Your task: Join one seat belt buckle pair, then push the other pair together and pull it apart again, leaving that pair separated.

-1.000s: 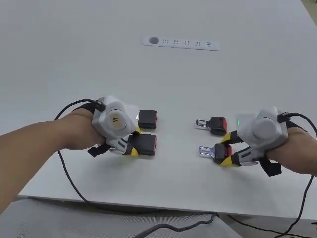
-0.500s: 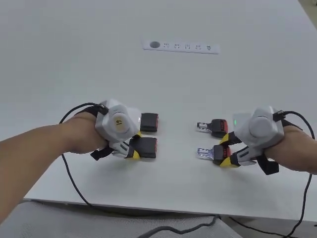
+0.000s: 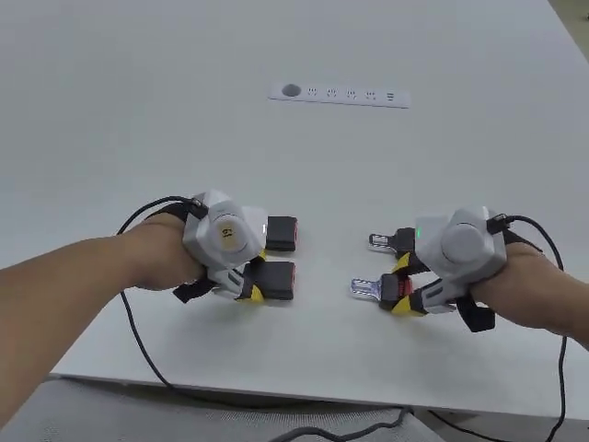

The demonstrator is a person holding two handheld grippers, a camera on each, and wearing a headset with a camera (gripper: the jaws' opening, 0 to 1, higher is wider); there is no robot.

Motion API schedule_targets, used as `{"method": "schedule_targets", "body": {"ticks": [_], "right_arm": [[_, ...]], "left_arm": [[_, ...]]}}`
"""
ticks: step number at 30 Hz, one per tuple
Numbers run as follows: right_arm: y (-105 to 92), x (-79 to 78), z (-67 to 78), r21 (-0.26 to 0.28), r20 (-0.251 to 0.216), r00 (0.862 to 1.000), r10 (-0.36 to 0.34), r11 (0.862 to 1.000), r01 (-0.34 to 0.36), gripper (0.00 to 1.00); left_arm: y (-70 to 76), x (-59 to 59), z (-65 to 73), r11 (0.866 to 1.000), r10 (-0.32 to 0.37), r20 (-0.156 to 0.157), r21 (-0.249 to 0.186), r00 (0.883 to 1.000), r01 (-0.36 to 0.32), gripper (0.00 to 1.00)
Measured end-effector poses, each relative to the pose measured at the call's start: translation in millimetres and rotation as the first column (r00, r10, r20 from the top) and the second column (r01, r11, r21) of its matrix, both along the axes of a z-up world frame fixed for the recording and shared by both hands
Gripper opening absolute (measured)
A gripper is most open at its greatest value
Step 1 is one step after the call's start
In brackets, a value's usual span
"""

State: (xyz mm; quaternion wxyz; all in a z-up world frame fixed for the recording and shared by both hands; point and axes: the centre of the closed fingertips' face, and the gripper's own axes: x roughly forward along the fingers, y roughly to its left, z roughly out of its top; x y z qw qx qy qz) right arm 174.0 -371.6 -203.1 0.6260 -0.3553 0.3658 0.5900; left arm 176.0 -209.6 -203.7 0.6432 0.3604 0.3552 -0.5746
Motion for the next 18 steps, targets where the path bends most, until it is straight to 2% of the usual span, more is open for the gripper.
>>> {"method": "schedule_targets", "body": {"ticks": [7,9,18], "right_arm": [[29.9,-2.5,0.6,0.04,0.002,1.0,0.005,0.999,-0.005,0.3],[38.3,-0.2,1.5,0.044,-0.002,1.0,-0.025,0.999,0.025,0.31],[69.5,-0.6,2.4,0.057,0.011,1.0,0.007,0.998,-0.008,0.3]], "left_arm": [[-0.9,-1.5,1.2,1.0,-0.006,0.001,0.002,1.0,0.006,0.33],[-1.4,-2.2,2.1,1.0,-0.005,0.0,0.002,1.0,0.005,0.33],[-2.4,-3.5,4.0,1.0,-0.005,-0.01,0.005,1.0,0.006,0.33]]}}
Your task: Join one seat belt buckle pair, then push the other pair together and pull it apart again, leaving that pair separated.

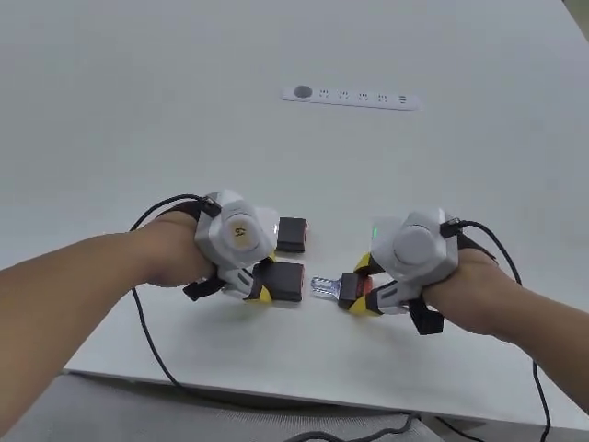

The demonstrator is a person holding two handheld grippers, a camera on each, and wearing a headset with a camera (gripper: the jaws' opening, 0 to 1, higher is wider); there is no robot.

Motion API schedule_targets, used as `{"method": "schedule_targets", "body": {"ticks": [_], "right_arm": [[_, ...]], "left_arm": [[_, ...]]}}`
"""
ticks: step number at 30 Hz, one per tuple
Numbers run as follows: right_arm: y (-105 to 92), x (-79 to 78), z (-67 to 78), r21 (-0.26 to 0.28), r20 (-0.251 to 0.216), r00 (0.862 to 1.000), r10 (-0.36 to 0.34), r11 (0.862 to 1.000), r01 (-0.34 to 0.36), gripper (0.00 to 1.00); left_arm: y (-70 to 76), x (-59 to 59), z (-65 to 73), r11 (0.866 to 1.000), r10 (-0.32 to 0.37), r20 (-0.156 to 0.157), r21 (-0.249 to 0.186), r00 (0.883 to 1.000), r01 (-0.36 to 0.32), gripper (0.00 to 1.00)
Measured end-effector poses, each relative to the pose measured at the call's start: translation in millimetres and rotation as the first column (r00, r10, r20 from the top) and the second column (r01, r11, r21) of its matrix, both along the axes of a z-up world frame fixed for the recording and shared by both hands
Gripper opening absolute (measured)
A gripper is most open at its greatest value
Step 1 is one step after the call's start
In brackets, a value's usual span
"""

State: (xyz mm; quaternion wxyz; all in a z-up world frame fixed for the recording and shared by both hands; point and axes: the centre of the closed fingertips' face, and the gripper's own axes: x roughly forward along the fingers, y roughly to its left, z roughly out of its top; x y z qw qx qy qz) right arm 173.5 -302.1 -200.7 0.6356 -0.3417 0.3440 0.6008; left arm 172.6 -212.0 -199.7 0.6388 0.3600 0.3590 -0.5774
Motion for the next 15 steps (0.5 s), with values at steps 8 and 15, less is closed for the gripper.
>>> {"method": "schedule_targets", "body": {"ticks": [8,15], "right_arm": [[11.6,2.3,0.8,-0.026,0.03,0.998,0.056,0.998,-0.055,0.3],[23.7,2.0,2.1,-0.006,0.024,0.997,0.077,0.997,-0.077,0.3]], "left_arm": [[0.9,1.7,-1.1,1.0,-0.004,-0.005,0.01,1.0,0.004,0.33],[1.1,2.3,-1.7,1.0,-0.017,-0.011,0.015,1.0,0.018,0.33]]}}
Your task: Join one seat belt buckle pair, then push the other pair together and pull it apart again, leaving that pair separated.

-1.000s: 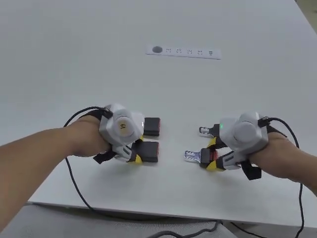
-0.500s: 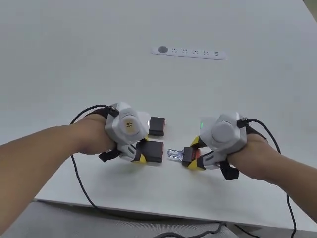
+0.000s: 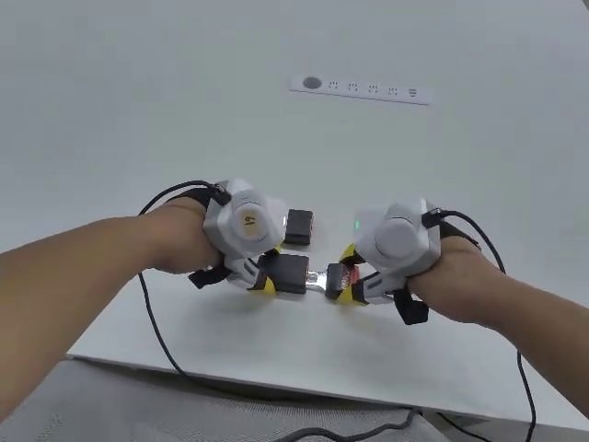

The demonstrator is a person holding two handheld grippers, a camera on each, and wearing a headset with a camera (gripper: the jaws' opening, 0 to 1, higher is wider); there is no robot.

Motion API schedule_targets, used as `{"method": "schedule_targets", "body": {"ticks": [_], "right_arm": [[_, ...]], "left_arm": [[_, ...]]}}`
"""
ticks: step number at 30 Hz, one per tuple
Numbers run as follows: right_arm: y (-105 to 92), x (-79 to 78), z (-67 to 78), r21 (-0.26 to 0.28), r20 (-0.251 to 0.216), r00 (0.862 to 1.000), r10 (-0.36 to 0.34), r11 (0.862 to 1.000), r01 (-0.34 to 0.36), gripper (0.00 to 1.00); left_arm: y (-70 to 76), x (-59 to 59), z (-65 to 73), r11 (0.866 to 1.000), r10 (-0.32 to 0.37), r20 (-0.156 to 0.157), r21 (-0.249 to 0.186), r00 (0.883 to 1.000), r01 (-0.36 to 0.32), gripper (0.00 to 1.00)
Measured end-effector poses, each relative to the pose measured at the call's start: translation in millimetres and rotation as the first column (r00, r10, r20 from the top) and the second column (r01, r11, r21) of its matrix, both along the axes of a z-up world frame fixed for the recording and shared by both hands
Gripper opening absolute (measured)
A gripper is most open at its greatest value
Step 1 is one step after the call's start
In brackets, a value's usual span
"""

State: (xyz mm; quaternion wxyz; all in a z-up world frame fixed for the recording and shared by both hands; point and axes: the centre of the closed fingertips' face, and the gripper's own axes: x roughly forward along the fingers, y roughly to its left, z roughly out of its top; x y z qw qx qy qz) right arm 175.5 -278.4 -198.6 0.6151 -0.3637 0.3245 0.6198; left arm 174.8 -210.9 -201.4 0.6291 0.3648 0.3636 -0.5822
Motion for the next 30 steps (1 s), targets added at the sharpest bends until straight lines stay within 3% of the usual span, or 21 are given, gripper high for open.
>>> {"method": "schedule_targets", "body": {"ticks": [5,12,22,30], "right_arm": [[-1.4,1.8,-0.5,0.009,-0.024,1.0,-0.013,1.0,0.013,0.29],[4.5,-0.1,0.8,0.035,-0.026,0.999,-0.038,0.999,0.039,0.28],[17.7,-0.7,0.3,0.065,-0.031,0.999,-0.028,0.997,0.03,0.27],[22.6,-0.4,1.3,0.065,-0.025,0.999,-0.046,0.997,0.048,0.27]], "left_arm": [[0.4,1.0,-0.9,1.0,-0.004,-0.005,-0.006,1.0,0.004,0.33],[0.5,-0.2,-0.1,1.0,0.006,-0.007,-0.016,1.0,-0.006,0.33],[0.0,-0.9,-1.2,0.999,-0.041,-0.002,-0.006,0.999,0.041,0.32],[3.9,0.2,-4.7,1.0,-0.023,-0.003,-0.019,1.0,0.023,0.32]]}}
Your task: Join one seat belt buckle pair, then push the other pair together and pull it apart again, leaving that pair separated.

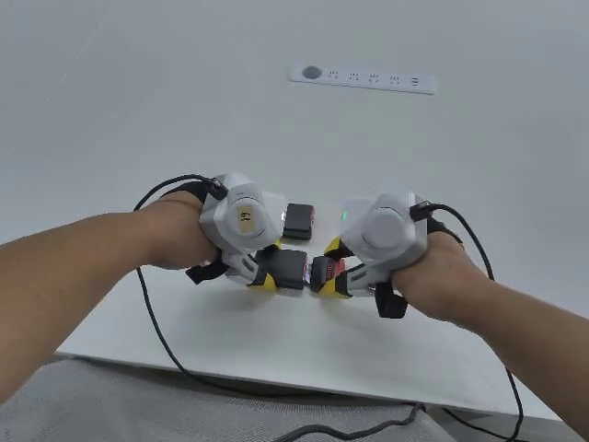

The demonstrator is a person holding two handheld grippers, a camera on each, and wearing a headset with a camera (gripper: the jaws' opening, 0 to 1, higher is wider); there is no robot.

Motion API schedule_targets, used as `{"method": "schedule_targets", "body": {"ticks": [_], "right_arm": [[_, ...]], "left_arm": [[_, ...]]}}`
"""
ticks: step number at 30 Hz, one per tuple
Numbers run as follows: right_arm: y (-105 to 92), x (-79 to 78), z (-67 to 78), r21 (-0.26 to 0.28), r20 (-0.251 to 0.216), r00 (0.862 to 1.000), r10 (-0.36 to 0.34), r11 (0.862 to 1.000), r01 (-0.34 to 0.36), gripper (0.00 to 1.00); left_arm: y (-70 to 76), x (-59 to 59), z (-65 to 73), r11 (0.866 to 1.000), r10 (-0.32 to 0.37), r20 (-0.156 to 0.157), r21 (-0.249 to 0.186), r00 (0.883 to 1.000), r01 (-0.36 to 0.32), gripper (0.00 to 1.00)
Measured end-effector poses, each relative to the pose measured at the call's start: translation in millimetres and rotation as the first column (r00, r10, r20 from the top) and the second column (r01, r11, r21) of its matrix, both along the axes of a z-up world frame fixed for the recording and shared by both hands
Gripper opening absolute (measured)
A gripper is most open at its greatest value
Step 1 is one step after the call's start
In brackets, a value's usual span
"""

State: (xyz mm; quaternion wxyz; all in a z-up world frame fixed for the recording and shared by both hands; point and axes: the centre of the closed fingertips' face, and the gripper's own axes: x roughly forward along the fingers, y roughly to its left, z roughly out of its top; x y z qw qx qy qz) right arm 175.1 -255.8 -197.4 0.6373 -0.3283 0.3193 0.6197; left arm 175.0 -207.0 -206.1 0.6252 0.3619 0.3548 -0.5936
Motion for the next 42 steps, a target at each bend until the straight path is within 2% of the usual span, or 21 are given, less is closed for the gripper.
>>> {"method": "schedule_targets", "body": {"ticks": [2,3,4,5,10,14,15,17,22,42], "right_arm": [[0.0,3.9,-4.2,0.001,0.001,1.0,-0.002,1.0,0.002,0.27],[0.1,-2.8,4.0,-0.002,0.003,1.0,0.003,1.0,-0.003,0.27],[0.0,-4.1,5.5,-0.005,0.004,1.0,0.004,1.0,-0.004,0.27],[1.0,-0.2,-2.3,-0.009,-0.004,1.0,0.009,1.0,-0.009,0.27],[-0.2,1.5,-4.3,-0.011,-0.005,1.0,-0.009,1.0,0.009,0.27],[-1.6,-2.7,0.2,-0.012,0.011,1.0,-0.002,1.0,0.002,0.27],[-2.4,0.3,-1.9,-0.013,0.005,1.0,-0.002,1.0,0.002,0.27],[-4.1,-0.9,-1.4,-0.014,0.012,1.0,-0.001,1.0,0.002,0.27],[-3.7,-0.2,-1.9,-0.007,-0.002,1.0,-0.014,1.0,0.014,0.27],[-5.5,-3.6,-2.6,-0.007,-0.004,1.0,-0.005,1.0,0.005,0.28]], "left_arm": [[-0.3,-0.4,-1.1,1.0,-0.003,0.0,-0.003,1.0,0.003,0.32],[-0.4,-0.6,-1.4,1.0,-0.004,0.0,-0.002,1.0,0.004,0.32],[-0.5,-0.7,-1.6,1.0,-0.004,-0.001,0.0,1.0,0.004,0.32],[-0.5,-1.0,-1.9,1.0,-0.006,-0.001,0.001,1.0,0.006,0.32],[-1.3,-1.8,-1.4,1.0,-0.007,-0.004,0.0,1.0,0.007,0.32],[-0.7,-1.7,-0.5,1.0,0.001,-0.017,-0.021,1.0,-0.001,0.32],[-1.0,-2.0,-0.3,1.0,0.005,-0.018,-0.026,1.0,-0.005,0.32],[-0.9,-2.4,1.0,0.999,0.012,-0.016,-0.032,1.0,-0.013,0.32],[0.8,-0.5,0.4,0.999,0.017,-0.009,-0.041,1.0,-0.017,0.32],[-0.4,-3.9,5.4,0.999,0.027,-0.008,-0.035,1.0,-0.027,0.31]]}}
